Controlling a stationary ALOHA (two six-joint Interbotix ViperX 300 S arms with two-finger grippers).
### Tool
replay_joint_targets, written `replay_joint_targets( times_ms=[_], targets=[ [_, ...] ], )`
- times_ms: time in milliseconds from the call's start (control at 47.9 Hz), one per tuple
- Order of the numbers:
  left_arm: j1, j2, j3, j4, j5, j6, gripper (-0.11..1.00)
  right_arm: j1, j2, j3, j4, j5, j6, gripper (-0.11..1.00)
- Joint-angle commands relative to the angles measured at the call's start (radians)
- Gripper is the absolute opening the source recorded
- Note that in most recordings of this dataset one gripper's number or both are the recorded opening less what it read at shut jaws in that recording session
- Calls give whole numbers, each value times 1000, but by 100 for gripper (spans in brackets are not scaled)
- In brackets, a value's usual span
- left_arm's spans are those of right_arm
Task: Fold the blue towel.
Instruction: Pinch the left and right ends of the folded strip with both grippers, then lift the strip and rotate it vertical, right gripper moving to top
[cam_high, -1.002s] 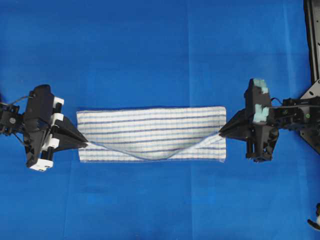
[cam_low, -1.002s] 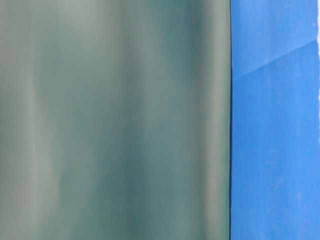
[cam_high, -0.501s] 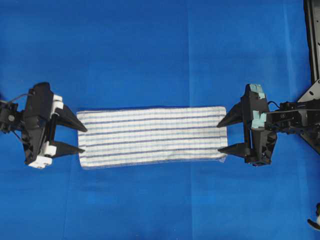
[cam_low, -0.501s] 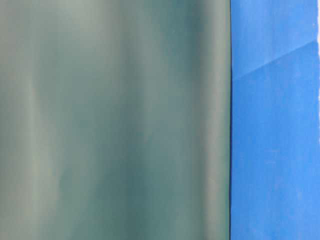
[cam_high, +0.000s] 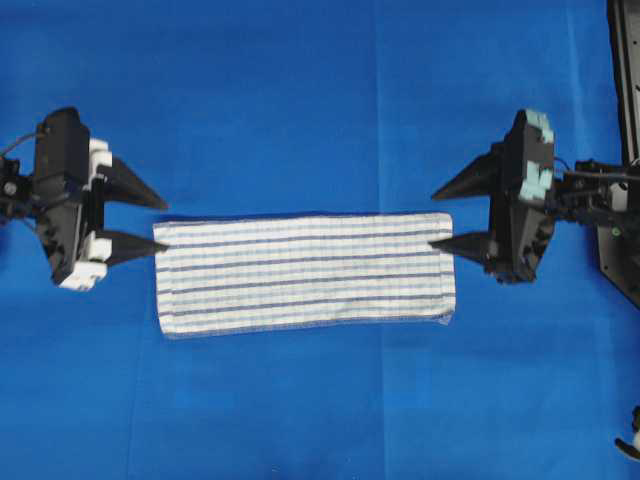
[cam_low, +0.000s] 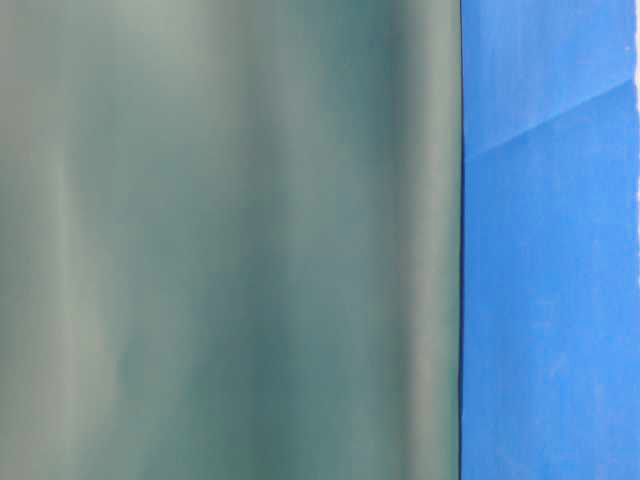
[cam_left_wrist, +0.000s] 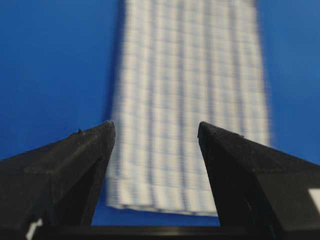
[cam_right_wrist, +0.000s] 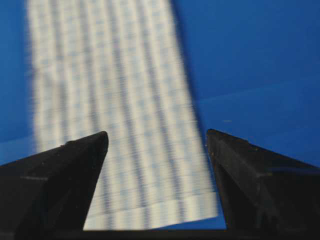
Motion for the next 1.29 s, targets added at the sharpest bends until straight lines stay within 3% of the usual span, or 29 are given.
replay_joint_targets(
  times_ms=[0,355,606,773,940,1023,1148,1274],
  targets=[
    [15,21,-25,2,-8,17,61,-31,26,-14,-6,-11,-9,84],
    [15,249,-54,2,-89,15,61,-37,235,-38,2,-84,-12,82],
    [0,328,-58,-2,-94,9,60,-11,268,-48,2,-89,-12,74],
    [0,347,-58,-2,-92,9,52,-9,270,-46,2,-89,-12,69],
    [0,354,-60,-5,-89,9,33,-8,290,-46,0,-92,-12,63],
    [0,354,-60,-2,-89,9,22,-6,308,-46,-3,-100,-12,50],
    [0,354,-60,-5,-86,11,3,-3,322,-44,-3,-107,-17,23],
    [6,350,-61,-2,-86,17,2,-2,319,-43,-3,-112,-21,3]
  ],
)
